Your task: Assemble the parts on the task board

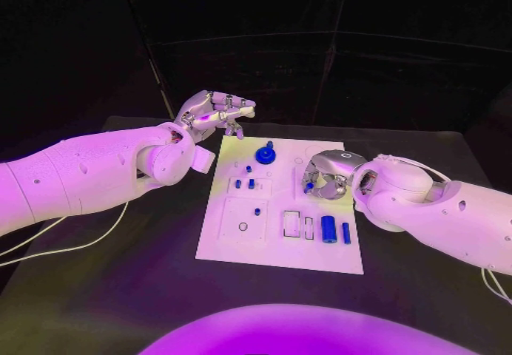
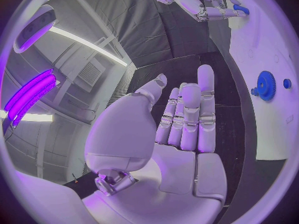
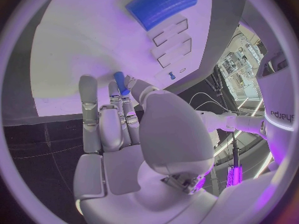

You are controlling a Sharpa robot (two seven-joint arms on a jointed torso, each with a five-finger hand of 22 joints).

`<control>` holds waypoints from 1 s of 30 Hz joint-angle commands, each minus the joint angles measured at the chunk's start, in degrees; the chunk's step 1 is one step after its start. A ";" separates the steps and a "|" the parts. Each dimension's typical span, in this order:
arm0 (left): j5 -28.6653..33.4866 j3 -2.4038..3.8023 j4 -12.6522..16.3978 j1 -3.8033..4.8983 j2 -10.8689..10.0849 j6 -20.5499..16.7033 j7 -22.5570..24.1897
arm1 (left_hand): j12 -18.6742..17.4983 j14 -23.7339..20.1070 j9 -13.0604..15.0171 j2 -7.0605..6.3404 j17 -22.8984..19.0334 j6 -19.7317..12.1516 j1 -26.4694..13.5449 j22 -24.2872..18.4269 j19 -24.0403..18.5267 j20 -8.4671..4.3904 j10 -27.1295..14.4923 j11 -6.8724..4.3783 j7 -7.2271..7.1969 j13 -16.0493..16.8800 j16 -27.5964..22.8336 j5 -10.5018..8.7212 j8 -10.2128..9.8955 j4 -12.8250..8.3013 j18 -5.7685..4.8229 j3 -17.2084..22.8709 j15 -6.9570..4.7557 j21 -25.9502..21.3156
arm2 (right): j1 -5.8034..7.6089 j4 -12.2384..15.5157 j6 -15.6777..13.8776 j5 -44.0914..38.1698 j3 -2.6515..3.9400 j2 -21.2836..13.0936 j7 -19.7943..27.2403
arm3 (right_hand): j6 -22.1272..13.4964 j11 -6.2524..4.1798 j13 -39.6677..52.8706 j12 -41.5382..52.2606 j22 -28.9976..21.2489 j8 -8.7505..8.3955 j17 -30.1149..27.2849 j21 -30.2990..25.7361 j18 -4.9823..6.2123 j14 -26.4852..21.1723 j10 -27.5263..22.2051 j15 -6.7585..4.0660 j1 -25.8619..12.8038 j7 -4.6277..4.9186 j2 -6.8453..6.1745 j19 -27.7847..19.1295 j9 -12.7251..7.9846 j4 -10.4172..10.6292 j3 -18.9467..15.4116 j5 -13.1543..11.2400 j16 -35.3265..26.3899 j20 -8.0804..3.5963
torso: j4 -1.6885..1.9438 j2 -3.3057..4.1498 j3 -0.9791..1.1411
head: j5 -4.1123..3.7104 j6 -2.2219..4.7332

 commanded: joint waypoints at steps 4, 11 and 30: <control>0.23 0.04 0.17 0.09 -0.11 0.44 0.11 | 0.25 -0.24 -0.07 0.43 -0.08 -0.38 -0.03 -0.05 0.05 0.49 -0.51 0.08 -0.12 0.08 0.00 0.20 0.36 0.04 0.80 -0.31 0.04 -0.20 | 0.00 1.04 -3.46 -0.94 -0.05 -0.53 0.33 | 0.74 -0.10 0.10 -0.31 0.34 0.22 0.07 0.60 0.49 1.66 1.01 -0.64 0.66 -0.08 0.40 0.14 -0.07 -0.57 1.28 -0.08 0.23 -0.49 | -0.01 -0.06 -0.01 | 0.11 -0.05; 0.23 0.04 0.21 0.09 -0.16 0.44 0.12 | 0.29 -0.26 -0.07 0.50 -0.12 -0.41 0.07 -0.07 0.07 0.49 -0.57 0.08 -0.12 0.08 0.01 0.21 0.38 0.02 0.81 -0.33 0.05 -0.22 | 0.04 5.46 -7.60 0.09 0.01 -3.64 0.26 | 0.88 -0.16 0.15 -0.48 0.99 0.14 0.29 1.03 0.39 1.71 1.39 -0.70 0.98 -0.06 0.38 0.38 -0.14 -1.08 1.97 -0.37 0.37 -0.59 | -0.03 -0.25 -0.16 | 0.14 -0.10; 0.23 0.04 0.06 0.11 0.31 0.38 0.09 | 0.29 -0.26 -0.07 0.50 -0.12 -0.41 0.07 -0.07 0.07 0.49 -0.57 0.08 -0.12 0.08 0.01 0.21 0.38 0.02 0.81 -0.33 0.05 -0.22 | -0.47 9.01 -12.35 11.29 -0.13 2.35 5.73 | 1.03 0.02 0.19 -1.09 1.92 -0.14 0.85 1.88 0.25 1.87 1.71 -0.60 0.66 0.15 0.01 0.59 -0.30 -1.71 3.36 0.99 0.76 -0.58 | 0.20 -0.10 -0.15 | 1.46 -0.21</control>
